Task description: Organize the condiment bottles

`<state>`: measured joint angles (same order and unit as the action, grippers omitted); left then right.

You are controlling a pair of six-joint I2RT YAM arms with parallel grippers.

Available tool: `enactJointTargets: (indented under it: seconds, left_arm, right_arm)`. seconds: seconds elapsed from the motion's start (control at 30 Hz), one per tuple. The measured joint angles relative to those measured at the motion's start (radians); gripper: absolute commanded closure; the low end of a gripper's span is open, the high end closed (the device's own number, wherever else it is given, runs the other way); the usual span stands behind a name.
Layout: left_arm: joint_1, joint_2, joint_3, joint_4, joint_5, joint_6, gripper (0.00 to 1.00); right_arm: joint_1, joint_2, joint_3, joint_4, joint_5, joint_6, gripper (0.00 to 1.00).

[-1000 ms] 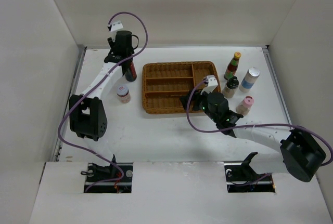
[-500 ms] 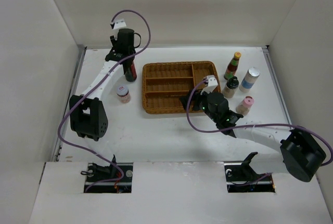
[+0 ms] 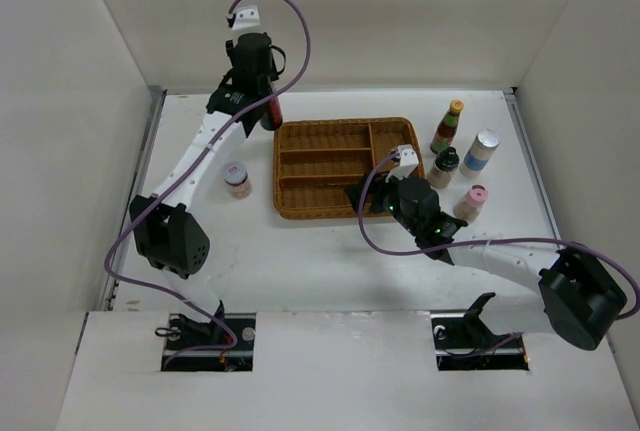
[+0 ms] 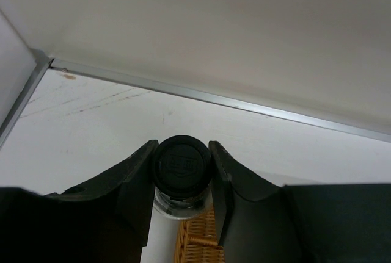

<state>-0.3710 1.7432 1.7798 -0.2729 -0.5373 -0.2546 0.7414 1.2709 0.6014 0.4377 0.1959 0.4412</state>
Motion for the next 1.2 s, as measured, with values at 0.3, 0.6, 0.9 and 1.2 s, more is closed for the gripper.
enactJointTargets:
  seconds: [0.3,0.6,0.9,1.2]
  left_arm:
    - [-0.089,0.005,0.049,-0.017,0.022,0.005,0.85]
    - [-0.109,0.053,0.093,-0.008,0.026,0.006,0.85]
    - [-0.11,0.112,0.091,-0.008,0.026,0.01,0.85]
    - [-0.11,0.112,0.002,0.061,0.027,0.008,0.84]
  right_arm:
    - [0.0,0.0,0.0,0.0,0.0,0.0,0.19]
    - [0.0,-0.002,0.0,0.0,0.0,0.0,0.18]
    - [0.0,-0.014,0.0,0.0,0.0,0.0,0.18]
    - [0.0,-0.016,0.0,0.0,0.0,0.0,0.18]
